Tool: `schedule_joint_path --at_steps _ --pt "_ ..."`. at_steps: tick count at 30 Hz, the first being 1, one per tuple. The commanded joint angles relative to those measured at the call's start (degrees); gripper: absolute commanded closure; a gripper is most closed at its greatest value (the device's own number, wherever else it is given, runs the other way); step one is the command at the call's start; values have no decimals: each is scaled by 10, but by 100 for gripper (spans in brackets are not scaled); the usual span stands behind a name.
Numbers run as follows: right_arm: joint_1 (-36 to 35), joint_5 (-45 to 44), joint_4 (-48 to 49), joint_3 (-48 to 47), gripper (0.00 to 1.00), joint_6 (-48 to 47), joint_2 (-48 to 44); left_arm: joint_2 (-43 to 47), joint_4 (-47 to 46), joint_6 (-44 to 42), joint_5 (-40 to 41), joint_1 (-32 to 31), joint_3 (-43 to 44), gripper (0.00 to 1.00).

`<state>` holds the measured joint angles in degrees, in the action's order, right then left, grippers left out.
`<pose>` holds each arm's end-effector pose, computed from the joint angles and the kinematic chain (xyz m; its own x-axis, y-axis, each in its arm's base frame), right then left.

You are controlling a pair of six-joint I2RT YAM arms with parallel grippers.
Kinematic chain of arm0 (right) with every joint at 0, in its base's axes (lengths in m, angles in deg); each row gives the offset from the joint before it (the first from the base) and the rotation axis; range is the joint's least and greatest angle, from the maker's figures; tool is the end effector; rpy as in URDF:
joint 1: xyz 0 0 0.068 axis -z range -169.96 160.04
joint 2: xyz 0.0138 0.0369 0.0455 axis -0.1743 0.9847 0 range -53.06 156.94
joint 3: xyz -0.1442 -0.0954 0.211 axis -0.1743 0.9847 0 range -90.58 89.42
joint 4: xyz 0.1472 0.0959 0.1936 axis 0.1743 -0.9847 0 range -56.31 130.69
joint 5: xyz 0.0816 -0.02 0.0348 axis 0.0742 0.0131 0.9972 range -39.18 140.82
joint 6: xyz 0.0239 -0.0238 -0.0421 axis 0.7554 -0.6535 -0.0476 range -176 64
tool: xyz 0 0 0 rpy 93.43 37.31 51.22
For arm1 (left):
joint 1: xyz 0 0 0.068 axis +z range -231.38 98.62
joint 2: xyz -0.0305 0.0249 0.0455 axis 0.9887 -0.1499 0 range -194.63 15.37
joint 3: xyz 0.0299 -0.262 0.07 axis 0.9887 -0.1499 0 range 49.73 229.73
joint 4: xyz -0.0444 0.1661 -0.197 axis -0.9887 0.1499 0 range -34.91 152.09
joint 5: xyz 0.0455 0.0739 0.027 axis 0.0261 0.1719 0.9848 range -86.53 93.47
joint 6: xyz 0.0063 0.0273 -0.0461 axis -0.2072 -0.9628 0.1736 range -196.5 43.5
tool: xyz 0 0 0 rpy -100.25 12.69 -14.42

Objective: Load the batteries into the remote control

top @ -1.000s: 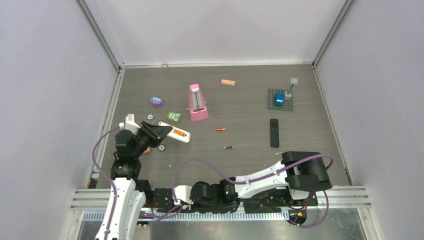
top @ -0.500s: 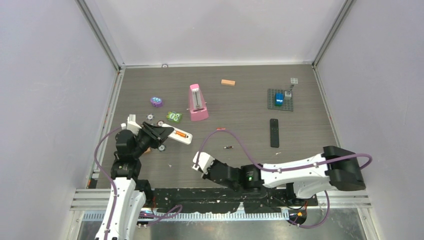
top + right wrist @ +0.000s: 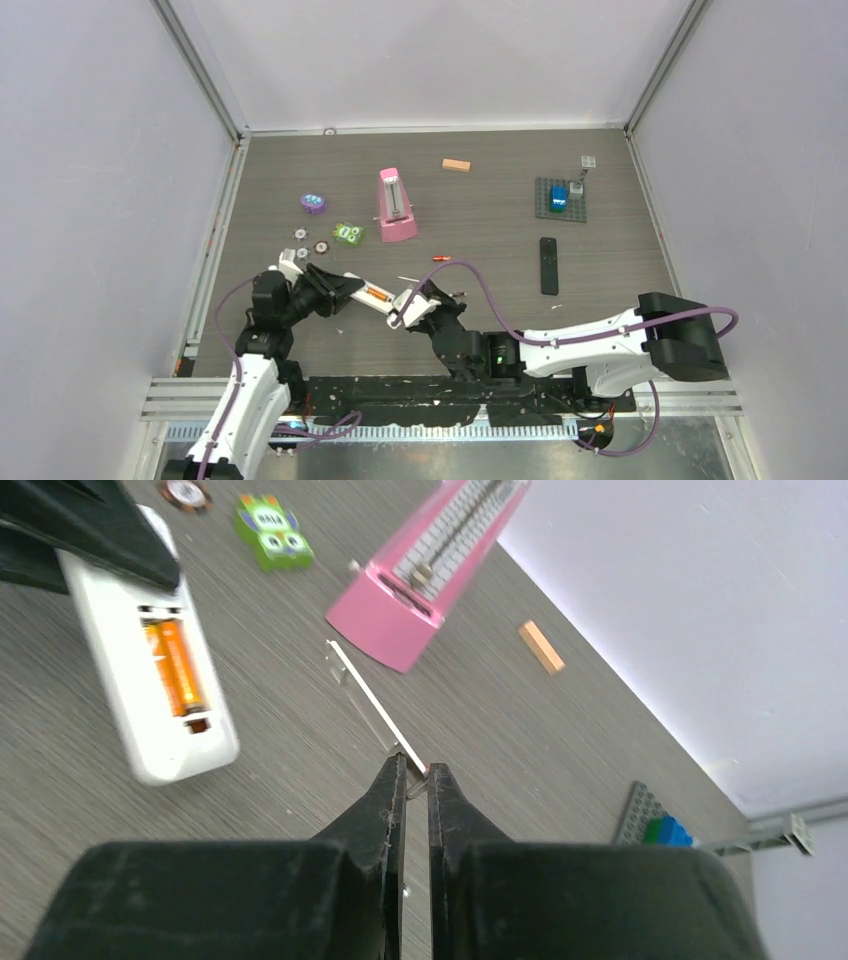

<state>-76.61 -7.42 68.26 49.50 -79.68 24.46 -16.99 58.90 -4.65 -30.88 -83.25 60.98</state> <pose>0.0469 0.2828 0.2532 0.1821 -0.5073 -0.8423 -0.4405 0.7238 -0.5311 0.1402 -0.0247 0.1789 -0.6428 -0.7639 -0.0566 -0.2325 0.2650 -0.9358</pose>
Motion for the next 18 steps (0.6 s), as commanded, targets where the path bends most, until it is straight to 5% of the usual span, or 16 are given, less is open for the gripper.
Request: schedule_joint_path --at_steps 1,13,18 --pt "14 -66 -10 9 94 34 -4 -28 -132 15 47 -62 -36 100" --pt "43 -24 -152 28 95 202 -66 -203 -368 50 272 -220 -67 99" --pt "44 -11 -161 30 95 227 -76 -271 -410 73 332 -249 -69 84"
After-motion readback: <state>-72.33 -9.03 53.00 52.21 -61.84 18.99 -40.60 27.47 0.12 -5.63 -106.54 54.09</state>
